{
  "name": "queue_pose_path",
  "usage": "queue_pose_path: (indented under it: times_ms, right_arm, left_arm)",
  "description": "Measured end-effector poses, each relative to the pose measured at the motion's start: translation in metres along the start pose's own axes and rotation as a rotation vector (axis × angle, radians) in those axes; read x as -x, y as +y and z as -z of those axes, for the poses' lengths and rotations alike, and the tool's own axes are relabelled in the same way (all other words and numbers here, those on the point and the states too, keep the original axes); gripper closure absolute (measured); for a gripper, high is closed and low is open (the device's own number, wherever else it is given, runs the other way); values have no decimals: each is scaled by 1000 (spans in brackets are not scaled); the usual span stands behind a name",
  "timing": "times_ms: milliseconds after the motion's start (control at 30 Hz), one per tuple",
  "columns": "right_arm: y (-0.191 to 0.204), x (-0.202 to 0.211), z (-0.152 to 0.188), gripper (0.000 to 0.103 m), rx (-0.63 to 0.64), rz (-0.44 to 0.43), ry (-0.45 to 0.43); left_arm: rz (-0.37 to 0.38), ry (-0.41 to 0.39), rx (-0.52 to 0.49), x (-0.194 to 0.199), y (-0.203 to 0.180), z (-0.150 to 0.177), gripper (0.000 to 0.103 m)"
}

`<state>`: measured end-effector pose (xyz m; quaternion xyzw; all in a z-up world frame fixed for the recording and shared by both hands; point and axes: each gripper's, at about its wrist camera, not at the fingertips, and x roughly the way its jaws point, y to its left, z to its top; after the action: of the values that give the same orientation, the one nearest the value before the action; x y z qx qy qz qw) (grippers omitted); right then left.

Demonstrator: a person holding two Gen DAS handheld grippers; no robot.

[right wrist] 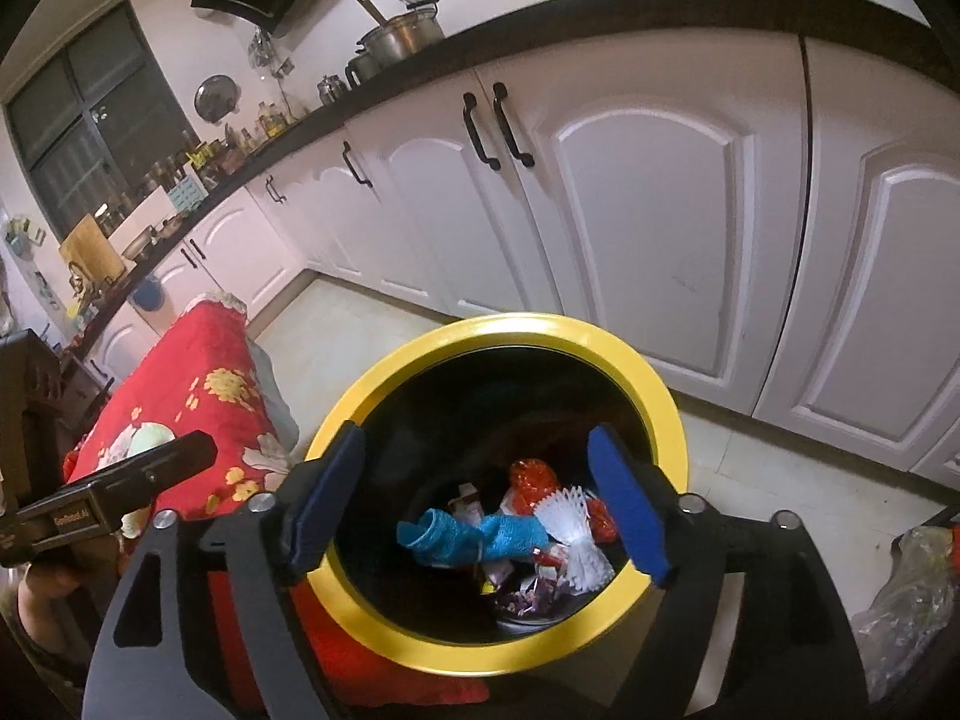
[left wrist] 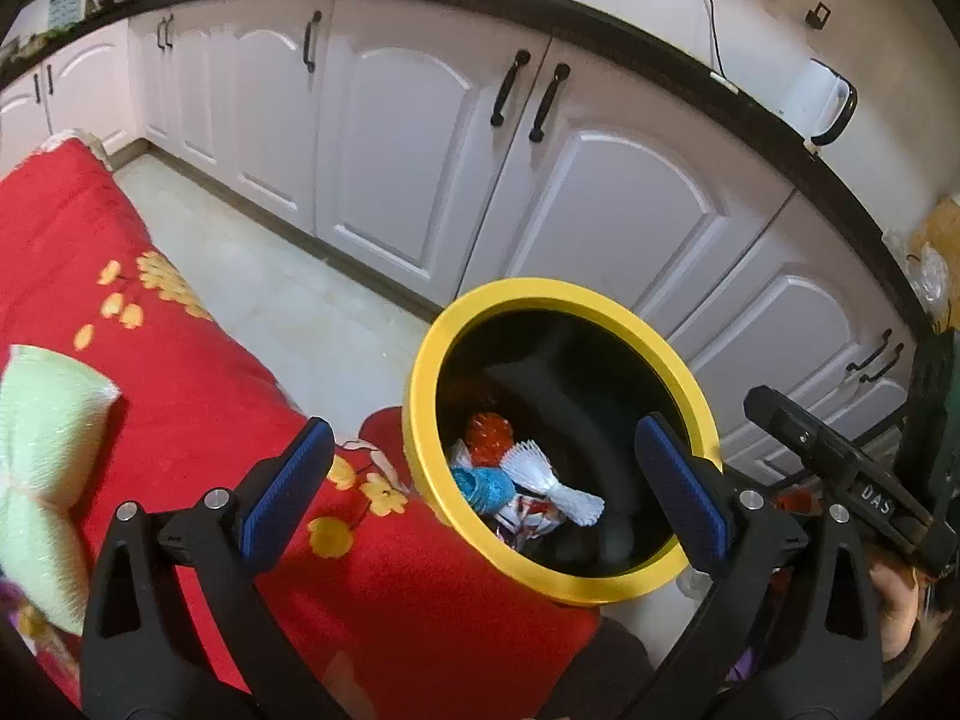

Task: Collect trash
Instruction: 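Move both tools back over the snack packets on the bedspread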

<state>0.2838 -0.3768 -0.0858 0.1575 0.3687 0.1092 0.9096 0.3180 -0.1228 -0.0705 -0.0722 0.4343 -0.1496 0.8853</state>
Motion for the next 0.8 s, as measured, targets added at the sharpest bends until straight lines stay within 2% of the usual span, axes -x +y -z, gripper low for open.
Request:
queue_pose_path:
  times_ms: [367,800]
  right_arm:
    - [26,31,2,20,46,5,-50]
    - [78,60,7,15,143,-25,-97]
  left_arm:
    - [1,-58,8,37,4,6,11]
    - [-13,-157,22,96,24,16,11]
